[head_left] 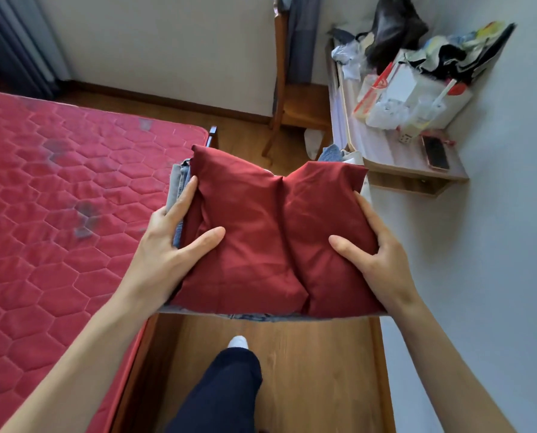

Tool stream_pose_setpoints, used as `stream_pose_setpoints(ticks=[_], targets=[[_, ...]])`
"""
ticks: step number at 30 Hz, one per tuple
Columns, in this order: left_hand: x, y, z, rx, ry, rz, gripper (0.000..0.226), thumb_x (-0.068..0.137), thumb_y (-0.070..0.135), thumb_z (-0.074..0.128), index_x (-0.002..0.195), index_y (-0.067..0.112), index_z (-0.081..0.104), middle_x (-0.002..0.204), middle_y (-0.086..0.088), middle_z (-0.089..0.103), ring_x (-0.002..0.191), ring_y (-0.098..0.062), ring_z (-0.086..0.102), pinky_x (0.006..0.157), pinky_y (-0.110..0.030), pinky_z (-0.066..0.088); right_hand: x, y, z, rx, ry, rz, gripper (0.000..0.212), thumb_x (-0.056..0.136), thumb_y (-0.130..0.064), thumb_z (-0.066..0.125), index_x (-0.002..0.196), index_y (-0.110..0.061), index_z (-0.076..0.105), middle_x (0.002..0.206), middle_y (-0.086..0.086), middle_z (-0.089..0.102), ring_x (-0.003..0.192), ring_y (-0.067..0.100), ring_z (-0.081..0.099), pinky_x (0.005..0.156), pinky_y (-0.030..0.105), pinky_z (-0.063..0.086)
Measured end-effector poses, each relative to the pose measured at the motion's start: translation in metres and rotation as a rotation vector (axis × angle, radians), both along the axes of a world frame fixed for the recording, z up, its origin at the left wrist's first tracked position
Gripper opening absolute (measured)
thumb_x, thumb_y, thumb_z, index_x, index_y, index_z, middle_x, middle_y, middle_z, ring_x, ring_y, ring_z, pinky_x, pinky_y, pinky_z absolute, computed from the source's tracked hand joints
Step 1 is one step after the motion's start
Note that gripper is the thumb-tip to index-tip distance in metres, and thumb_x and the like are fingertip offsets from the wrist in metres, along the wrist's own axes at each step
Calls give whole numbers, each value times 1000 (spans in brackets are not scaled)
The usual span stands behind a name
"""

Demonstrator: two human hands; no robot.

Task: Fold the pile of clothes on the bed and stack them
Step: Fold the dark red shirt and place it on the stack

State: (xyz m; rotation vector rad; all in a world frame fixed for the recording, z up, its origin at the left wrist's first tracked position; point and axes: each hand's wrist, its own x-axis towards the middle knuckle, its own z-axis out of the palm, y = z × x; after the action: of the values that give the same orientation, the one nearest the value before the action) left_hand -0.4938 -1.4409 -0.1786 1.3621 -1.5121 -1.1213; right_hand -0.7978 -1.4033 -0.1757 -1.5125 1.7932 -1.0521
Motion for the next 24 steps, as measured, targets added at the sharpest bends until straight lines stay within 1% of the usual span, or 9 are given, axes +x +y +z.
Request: stream_pose_setpoints(ticks=[2, 3, 6, 10, 13, 15, 19, 21, 24], targets=[[-10, -35, 5, 5, -18, 30, 79, 59, 73, 65, 129, 73, 28, 136, 17, 40, 126, 6, 38, 107, -29, 30, -10, -40, 3, -3, -9, 10, 76, 69, -58, 70, 137, -60, 34, 125, -11, 57, 111, -1, 56, 99, 30, 47], [-15, -53, 7, 0, -22, 34, 79, 59, 73, 65, 129, 73, 28, 136, 14, 41, 125, 6, 39, 104, -27, 31, -15, -60, 5, -10, -15, 9, 76, 69, -59, 70, 136, -61, 35, 125, -12, 57, 111, -2, 56, 99, 30, 46], [-28, -102, 12, -1, -19, 47, 79, 59, 73, 64, 128, 74, 27, 136, 14, 40, 122, 7, 40, 101, -25, 32, -28, -116, 7, -23, -16, 27, 76, 68, -59, 70, 136, -61, 35, 128, -14, 55, 114, -3, 54, 101, 31, 46], [-42, -165, 10, 12, -10, 68, 80, 59, 72, 65, 130, 73, 27, 138, 13, 39, 127, -3, 41, 104, -27, 31, -44, -188, 9, -15, -10, 77, 75, 70, -57, 71, 136, -60, 36, 130, -17, 54, 118, -2, 52, 105, 35, 44], [-53, -218, 5, 11, -3, 93, 80, 61, 72, 65, 132, 71, 27, 141, 15, 37, 129, 2, 39, 105, -26, 29, -56, -251, 8, -1, -22, 109, 75, 69, -59, 71, 135, -60, 36, 127, -17, 55, 113, -5, 55, 101, 30, 46], [-62, -257, 1, 14, 14, 111, 81, 61, 71, 65, 132, 70, 27, 142, 18, 36, 127, 5, 38, 106, -26, 29, -65, -294, 6, 8, -29, 145, 75, 70, -58, 72, 135, -60, 36, 128, -13, 55, 115, -1, 55, 102, 33, 47], [-88, -334, 4, 13, 8, 177, 79, 64, 67, 67, 131, 73, 26, 138, 12, 38, 124, -3, 42, 100, -24, 29, -87, -384, 6, 2, -46, 194, 74, 70, -58, 71, 135, -62, 35, 132, -13, 53, 117, 1, 55, 101, 35, 48], [-100, -371, 9, 18, -8, 192, 79, 63, 68, 66, 131, 73, 25, 138, 11, 38, 124, -6, 41, 98, -23, 28, -98, -428, 10, 3, -43, 211, 74, 70, -56, 71, 135, -62, 36, 131, -14, 53, 116, -1, 55, 100, 31, 47], [-112, -421, 13, 16, 10, 249, 80, 65, 68, 71, 131, 72, 26, 140, 9, 38, 126, -7, 41, 99, -23, 28, -108, -494, 17, 0, -18, 237, 73, 71, -55, 72, 133, -63, 36, 128, -17, 54, 109, -9, 55, 90, 16, 44]])
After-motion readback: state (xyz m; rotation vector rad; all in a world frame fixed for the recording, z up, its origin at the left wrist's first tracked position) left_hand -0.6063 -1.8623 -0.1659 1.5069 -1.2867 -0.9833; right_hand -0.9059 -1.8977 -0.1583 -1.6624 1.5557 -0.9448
